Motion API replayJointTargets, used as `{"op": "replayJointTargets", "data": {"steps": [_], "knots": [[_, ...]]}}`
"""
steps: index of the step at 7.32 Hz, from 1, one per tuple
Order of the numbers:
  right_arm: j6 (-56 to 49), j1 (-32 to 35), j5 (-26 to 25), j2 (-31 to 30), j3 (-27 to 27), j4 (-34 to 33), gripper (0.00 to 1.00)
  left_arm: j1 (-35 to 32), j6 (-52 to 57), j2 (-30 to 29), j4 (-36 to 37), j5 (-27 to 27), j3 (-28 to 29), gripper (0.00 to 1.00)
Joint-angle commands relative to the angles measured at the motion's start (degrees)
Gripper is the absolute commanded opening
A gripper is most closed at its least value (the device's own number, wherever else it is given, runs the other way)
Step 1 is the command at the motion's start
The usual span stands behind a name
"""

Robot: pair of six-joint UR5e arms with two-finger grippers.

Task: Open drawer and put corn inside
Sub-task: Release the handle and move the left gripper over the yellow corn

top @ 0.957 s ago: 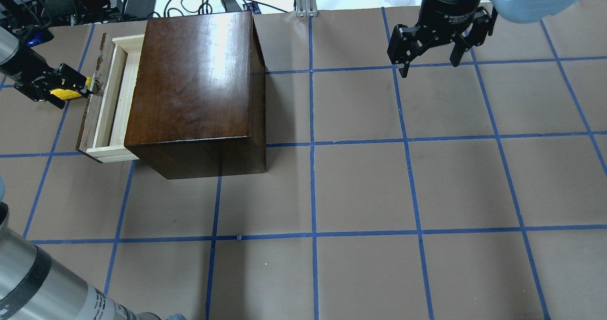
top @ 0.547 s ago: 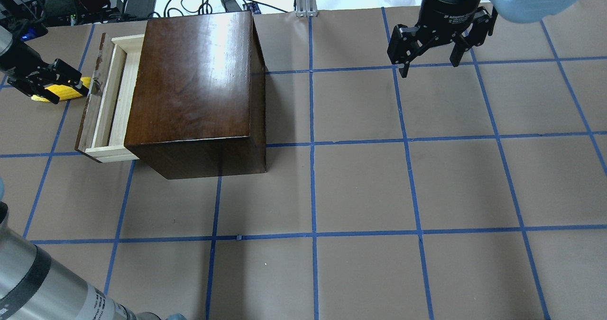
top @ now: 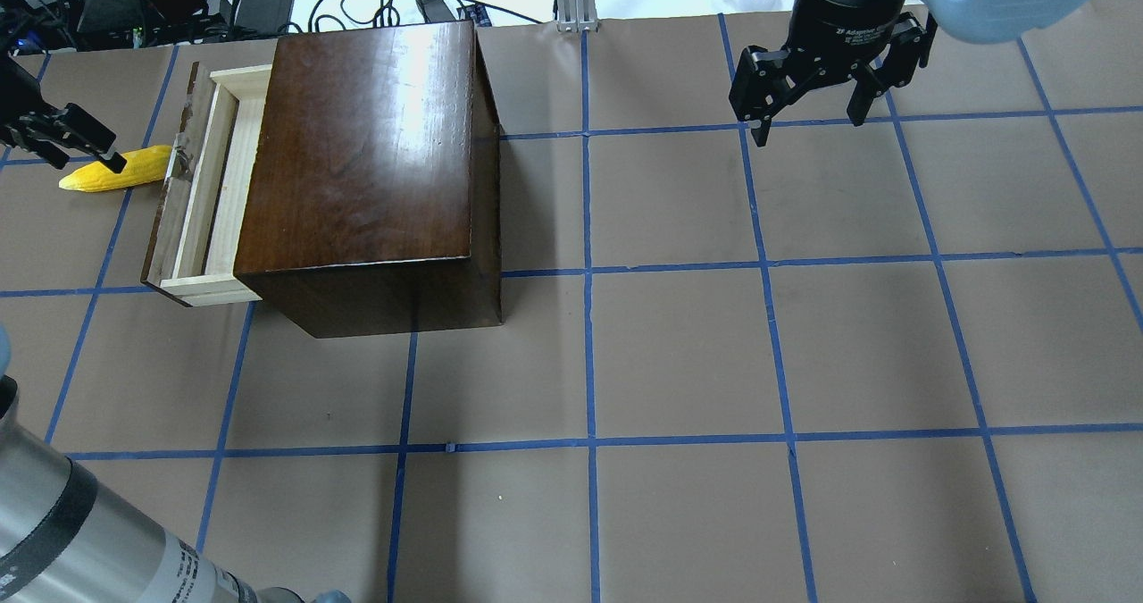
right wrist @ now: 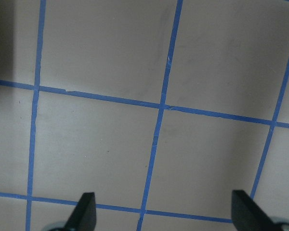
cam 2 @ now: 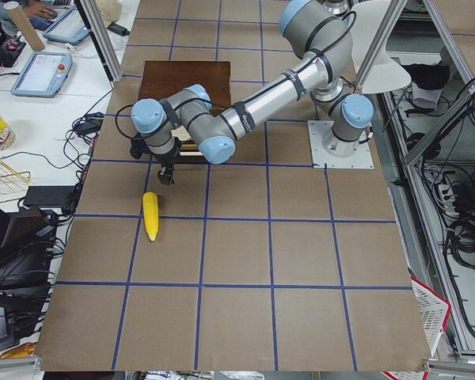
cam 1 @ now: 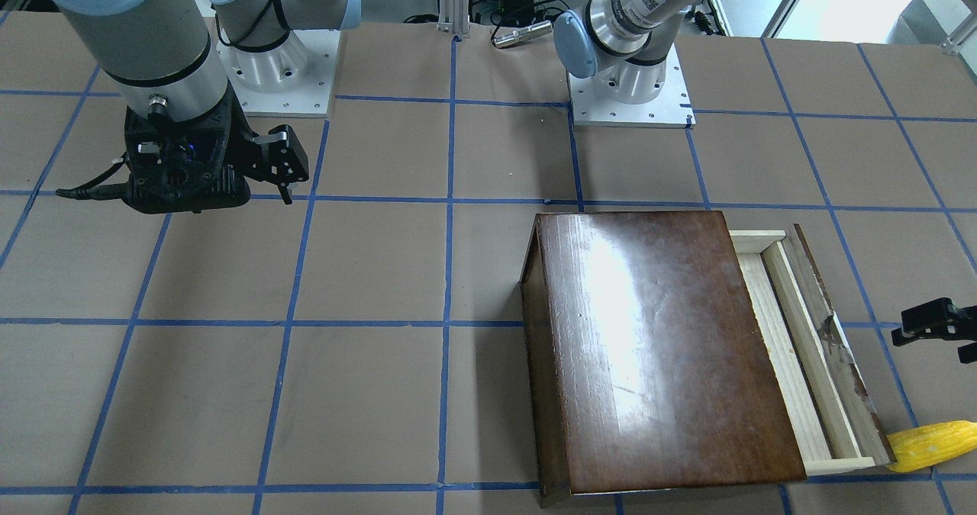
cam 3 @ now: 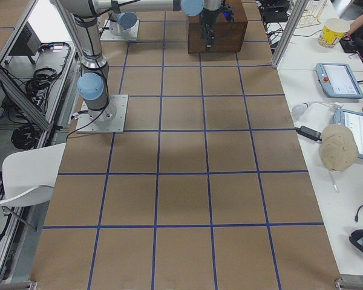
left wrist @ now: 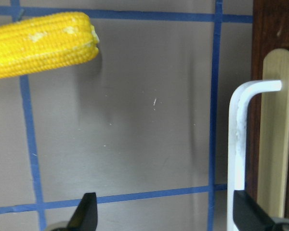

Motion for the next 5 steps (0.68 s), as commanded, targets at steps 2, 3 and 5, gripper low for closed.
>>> {"op": "replayJointTargets", "data": {"steps": [2,3,5], "knots": [[-0.06,0.0,0.0,0.0,0.0,0.0,1.0,0.03,19.55,-4.64,11.16,3.92,0.71,1.0],[-0.06,0.0,0.0,0.0,0.0,0.0,1.0,0.03,24.92,-6.4,13.99,3.93,0.71,1.0],[0.03,0.0,0.0,0.0,0.0,0.0,1.0,0.03,36.34,-9.47,17.61,3.76,2.45,1.0]]}}
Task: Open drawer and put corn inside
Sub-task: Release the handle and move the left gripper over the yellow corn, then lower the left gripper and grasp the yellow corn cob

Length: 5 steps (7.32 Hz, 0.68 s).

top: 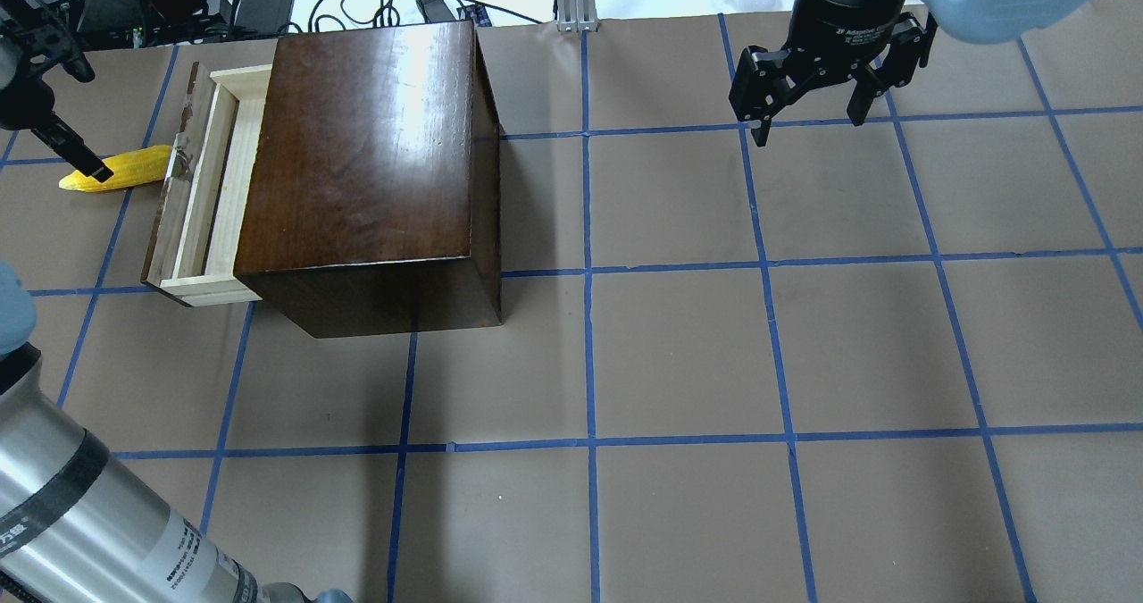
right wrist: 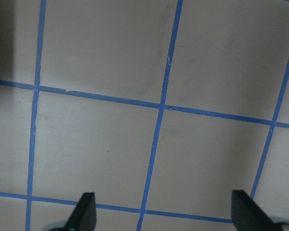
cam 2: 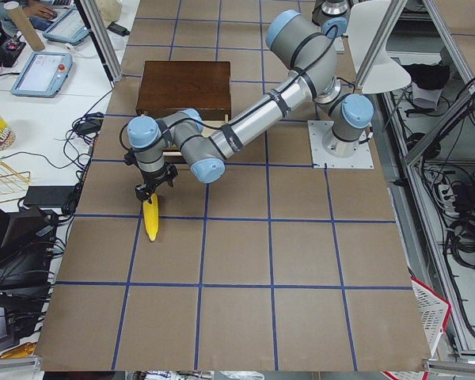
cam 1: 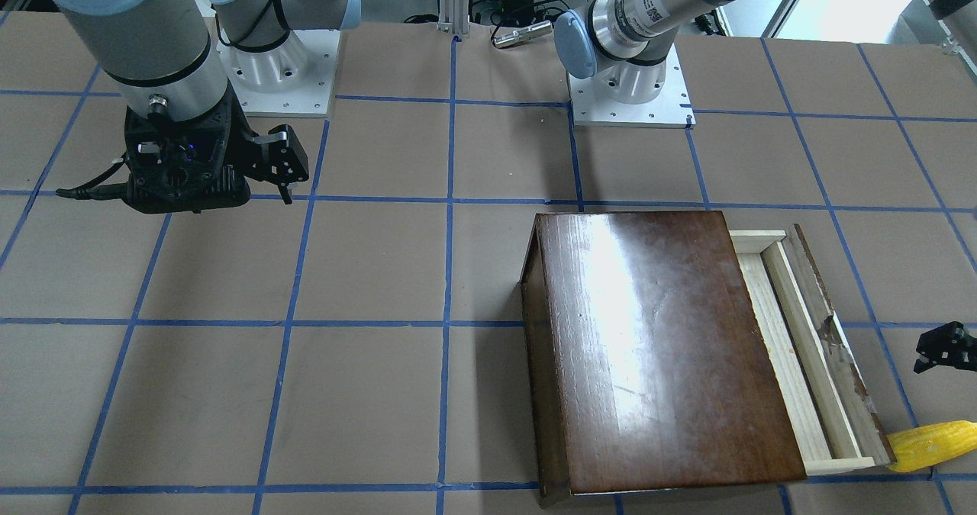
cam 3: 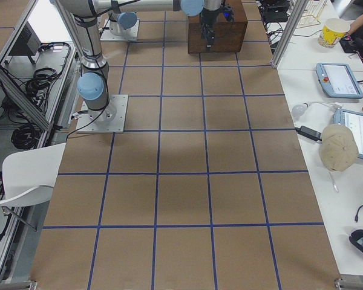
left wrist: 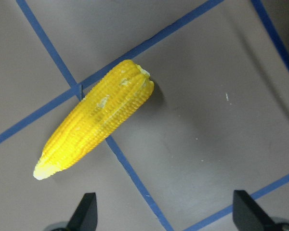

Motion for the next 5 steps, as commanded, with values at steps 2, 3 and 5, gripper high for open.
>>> {"op": "replayJointTargets", "data": {"steps": [2,3,5], "knots": [[0.07,0.0,0.0,0.0,0.0,0.0,1.0,0.0,16.31,-5.65,2.3,-0.67,4.21,1.0],[-0.02,0.0,0.0,0.0,0.0,0.0,1.0,0.18,20.36,-6.63,2.3,-0.75,4.3,1.0],[-0.02,0.0,0.0,0.0,0.0,0.0,1.0,0.27,27.59,-8.65,2.38,-2.07,5.35,1.0]]}}
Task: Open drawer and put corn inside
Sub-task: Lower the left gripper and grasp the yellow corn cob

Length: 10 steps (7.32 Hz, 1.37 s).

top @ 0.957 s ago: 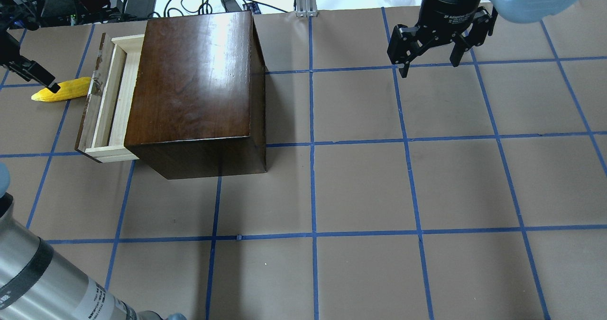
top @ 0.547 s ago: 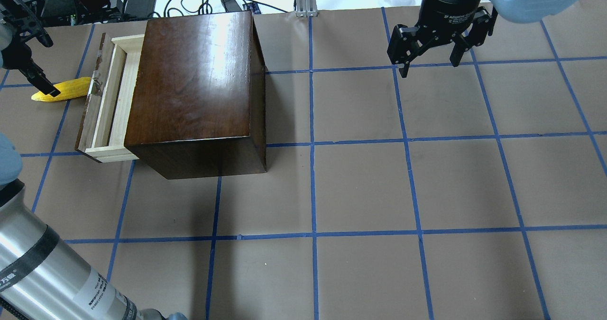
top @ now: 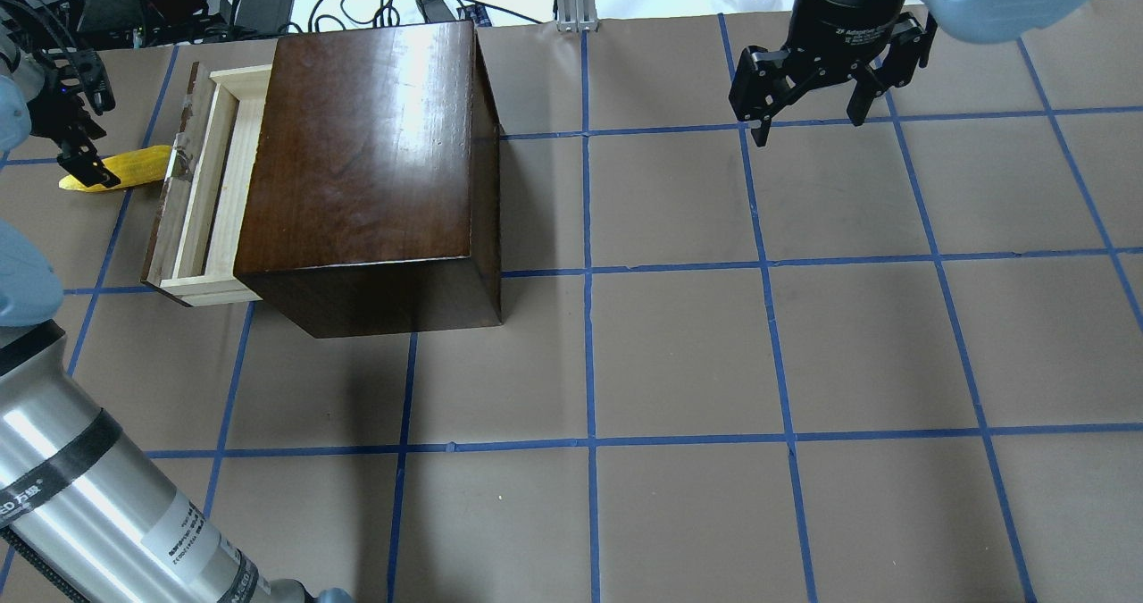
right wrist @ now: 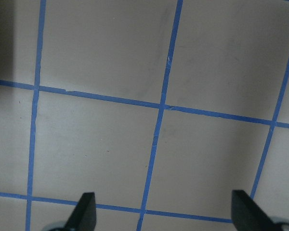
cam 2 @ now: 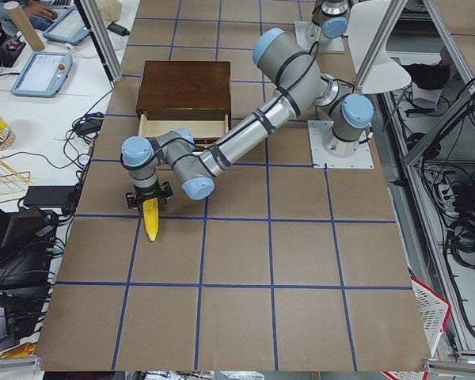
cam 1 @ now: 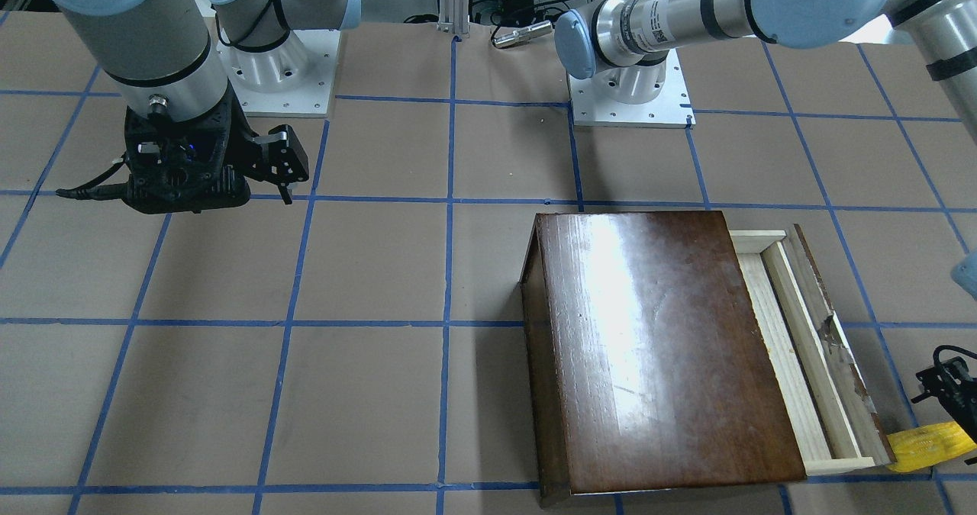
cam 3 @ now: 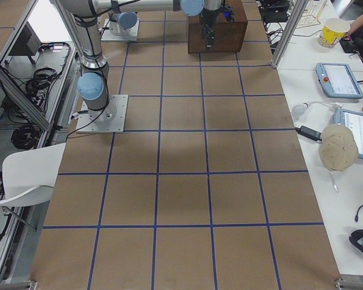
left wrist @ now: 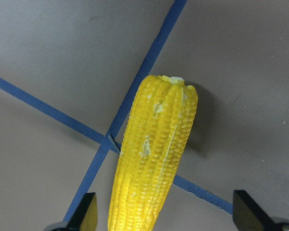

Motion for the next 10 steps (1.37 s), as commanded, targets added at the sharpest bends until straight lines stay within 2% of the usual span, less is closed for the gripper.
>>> {"op": "replayJointTargets", "data": {"steps": [1,4,5,6,7,8,10], "knots": [[-0.01,0.0,0.0,0.0,0.0,0.0,1.0,0.14,4.33,-1.74,-0.05,-0.54,0.89,1.0],[-0.01,0.0,0.0,0.0,0.0,0.0,1.0,0.14,6.71,-3.76,0.04,-0.54,3.0,1.0],[-0.01,0.0,0.0,0.0,0.0,0.0,1.0,0.14,6.8,-3.93,0.04,-0.54,3.09,0.93],[-0.01,0.0,0.0,0.0,0.0,0.0,1.0,0.14,7.06,-4.02,0.04,-0.45,3.09,0.71],[-0.01,0.0,0.0,0.0,0.0,0.0,1.0,0.14,7.67,-4.02,0.04,0.16,3.26,0.23],[-0.01,0.0,0.0,0.0,0.0,0.0,1.0,0.23,7.94,-4.02,0.04,0.08,3.87,0.04],[-0.01,0.0,0.0,0.0,0.0,0.0,1.0,0.14,8.12,-3.42,-0.57,-0.27,3.97,0.0]]}}
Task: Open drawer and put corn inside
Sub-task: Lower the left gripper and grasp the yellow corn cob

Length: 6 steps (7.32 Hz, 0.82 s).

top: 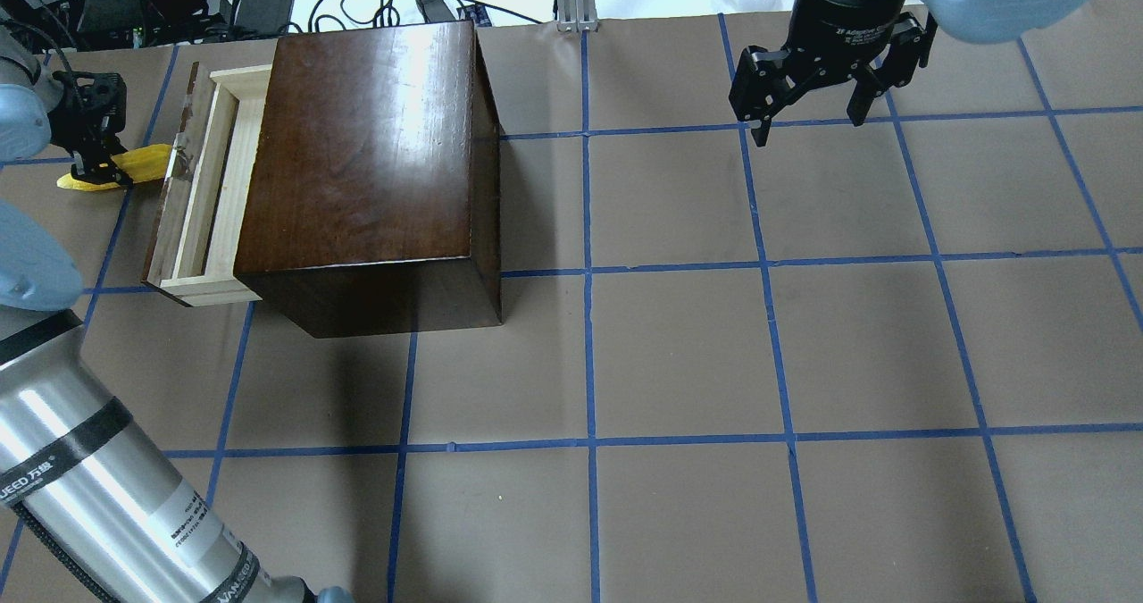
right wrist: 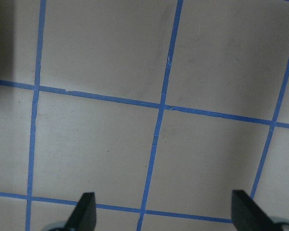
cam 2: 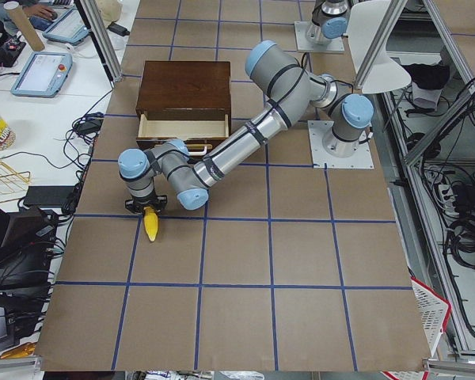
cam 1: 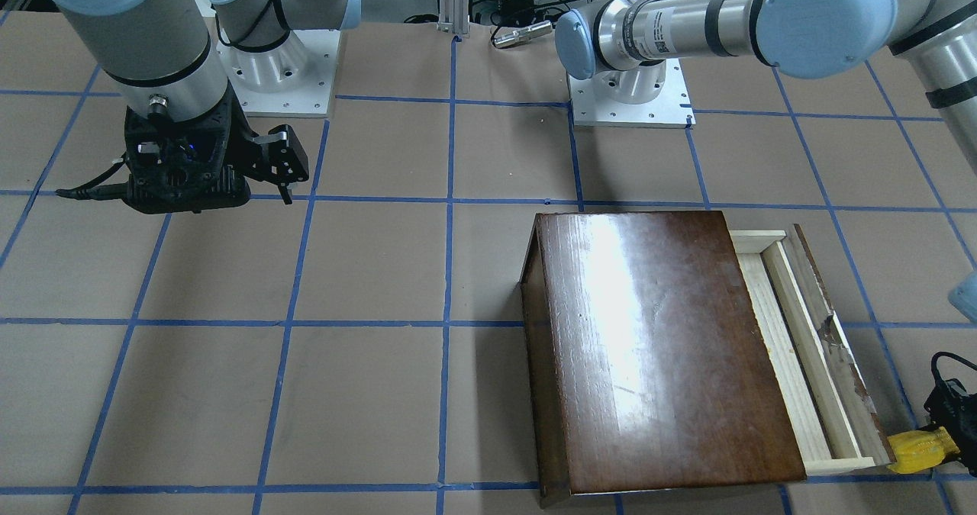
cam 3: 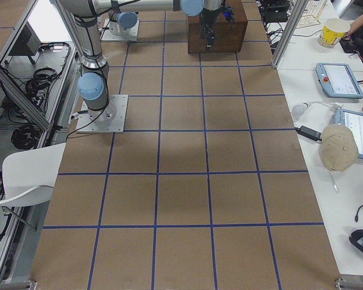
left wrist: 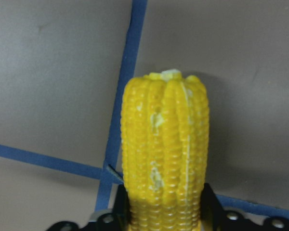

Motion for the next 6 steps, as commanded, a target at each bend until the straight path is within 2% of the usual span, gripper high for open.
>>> {"op": "replayJointTargets", "data": {"steps": [1,2,3,6], "knots": [[0.0,0.0,0.0,0.0,0.0,0.0,1.0,-0.03,0.13,0.91,-0.7,-0.18,0.13,0.0],[0.0,0.0,0.0,0.0,0.0,0.0,1.0,-0.11,-1.0,2.05,-2.36,-0.27,0.13,0.0],[0.0,0.0,0.0,0.0,0.0,0.0,1.0,0.23,-3.97,4.5,-8.12,-1.92,0.21,0.0],[0.09,0.0,0.0,0.0,0.0,0.0,1.0,0.5,-20.54,12.58,-16.67,-2.82,0.74,0.0]]}}
